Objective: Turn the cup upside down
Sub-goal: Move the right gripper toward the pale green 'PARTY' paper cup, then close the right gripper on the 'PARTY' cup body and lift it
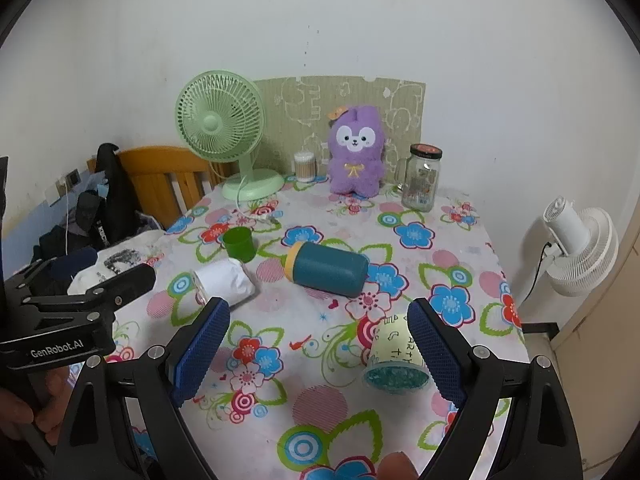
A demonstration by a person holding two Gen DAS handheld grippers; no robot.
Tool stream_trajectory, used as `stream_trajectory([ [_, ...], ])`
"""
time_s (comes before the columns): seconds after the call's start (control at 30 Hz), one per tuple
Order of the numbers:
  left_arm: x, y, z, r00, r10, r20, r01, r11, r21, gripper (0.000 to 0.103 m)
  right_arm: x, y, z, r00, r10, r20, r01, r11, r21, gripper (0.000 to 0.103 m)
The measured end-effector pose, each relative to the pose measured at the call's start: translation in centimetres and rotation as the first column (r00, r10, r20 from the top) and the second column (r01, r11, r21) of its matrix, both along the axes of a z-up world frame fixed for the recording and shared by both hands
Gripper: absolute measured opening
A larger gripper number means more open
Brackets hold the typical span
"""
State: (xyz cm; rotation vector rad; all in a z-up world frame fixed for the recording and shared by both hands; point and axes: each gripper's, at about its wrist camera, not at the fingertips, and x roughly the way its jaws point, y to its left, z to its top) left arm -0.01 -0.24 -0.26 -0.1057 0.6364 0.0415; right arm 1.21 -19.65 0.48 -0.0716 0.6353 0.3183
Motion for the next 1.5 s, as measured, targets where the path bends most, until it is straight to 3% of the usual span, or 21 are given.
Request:
stream_trajectory([
  [0.37, 0.6, -0.2, -0.8, 0.999, -0.017, -0.034, 0.017, 1.0, 0.008, 0.103, 1.2, -0.4, -1.0, 0.998, -0.014, -0.055, 0.013, 1.0, -0.02, 0.092],
  [0.9, 4.4, -3.3, -4.6, 0.978, -0.106, -0.181, 0.122, 0.989, 0.08, 0.103, 7.8, -2.5, -5.4, 0.961, -0.075, -0.267, 0.057, 0.995, -0.076, 0.092],
  [1.1, 6.3, -4.1, -6.7, 0.962, -0.113, -0.248, 0.138, 0.987, 0.086, 0.103, 10.8, -3.6, -7.9, 0.927, -0.089, -0.363, 0.062, 0.995, -0.084, 0.092],
  [1.43, 6.8, -4.5, -7.3, 0.955, -0.115, -0.274, 0.145, 0.985, 0.092, 0.103, 13.9, -5.1, -11.8, 0.847, -0.047, -0.53, 0.052, 0.999, -0.005, 0.091],
  [1.5, 6.7, -4.4, -7.2, 0.955, -0.114, -0.274, 0.144, 0.986, 0.09, 0.103, 13.9, -5.2, -12.2, 0.844, -0.046, -0.534, 0.05, 0.999, -0.007, 0.081],
])
